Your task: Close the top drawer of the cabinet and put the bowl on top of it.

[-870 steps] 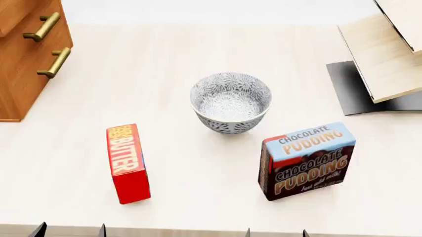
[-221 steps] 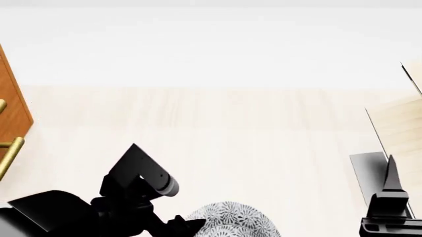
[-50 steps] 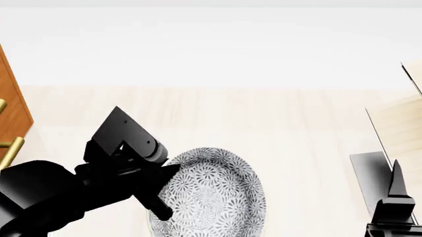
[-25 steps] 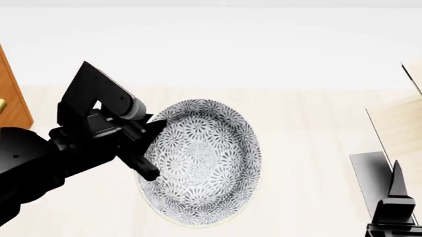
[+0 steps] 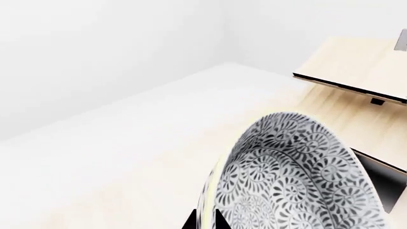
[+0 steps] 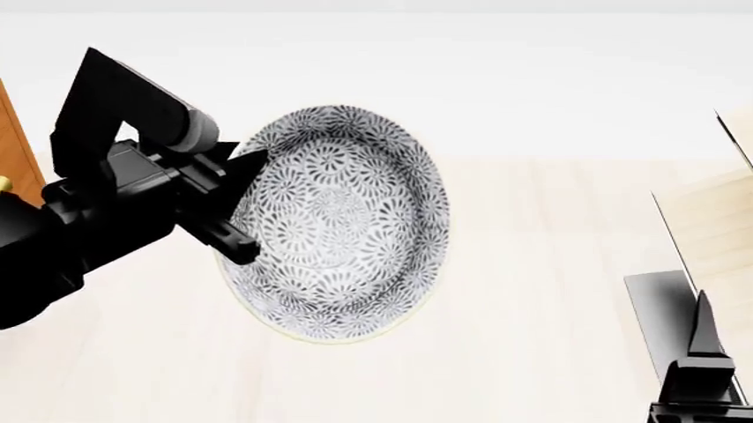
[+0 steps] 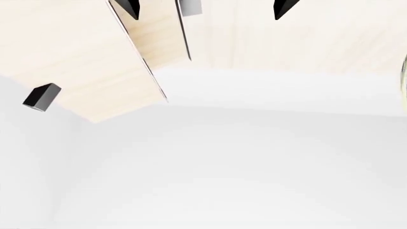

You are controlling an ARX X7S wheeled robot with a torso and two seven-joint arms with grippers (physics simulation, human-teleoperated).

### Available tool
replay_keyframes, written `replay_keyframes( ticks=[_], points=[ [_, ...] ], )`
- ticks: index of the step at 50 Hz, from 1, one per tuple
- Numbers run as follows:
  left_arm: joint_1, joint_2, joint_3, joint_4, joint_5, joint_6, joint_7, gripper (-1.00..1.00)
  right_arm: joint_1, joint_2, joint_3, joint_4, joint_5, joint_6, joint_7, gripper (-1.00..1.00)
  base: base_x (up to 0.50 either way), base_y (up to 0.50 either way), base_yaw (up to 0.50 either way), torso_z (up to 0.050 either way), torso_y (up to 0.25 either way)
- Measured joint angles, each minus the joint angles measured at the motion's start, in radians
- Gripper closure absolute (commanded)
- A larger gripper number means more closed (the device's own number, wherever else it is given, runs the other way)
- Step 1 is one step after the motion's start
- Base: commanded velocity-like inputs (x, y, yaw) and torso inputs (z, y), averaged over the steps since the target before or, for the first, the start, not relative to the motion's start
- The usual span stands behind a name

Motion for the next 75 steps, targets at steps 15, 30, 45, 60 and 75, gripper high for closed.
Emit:
replay_keyframes(
  ticks=[15,30,45,60,75],
  points=[
    [-0.051,-0.007,-0.052,0.043,-0.039,-0.043,-0.037,1.00,0.006,0.015,0.014,-0.003,0.027,0.009,0.010,-1.00,0.00,0.00,0.00,0.000,0.000],
    [-0.097,-0.018,-0.116,0.081,-0.091,-0.093,-0.071,1.00,-0.002,0.016,0.006,-0.012,0.000,-0.019,0.002,-1.00,0.00,0.00,0.00,0.000,0.001],
    [-0.154,-0.031,-0.186,0.102,-0.141,-0.147,-0.113,1.00,-0.003,0.034,0.021,-0.032,0.011,-0.014,0.010,-1.00,0.00,0.00,0.00,0.000,0.001],
    [-0.185,-0.046,-0.238,0.109,-0.173,-0.173,-0.141,1.00,0.016,0.055,0.039,-0.060,0.018,-0.011,0.035,-1.00,0.00,0.00,0.00,0.000,0.000],
    [-0.204,-0.050,-0.290,0.109,-0.204,-0.191,-0.175,1.00,0.004,0.039,0.042,-0.080,-0.032,-0.063,0.033,-1.00,0.00,0.00,0.00,0.000,0.001]
  ],
)
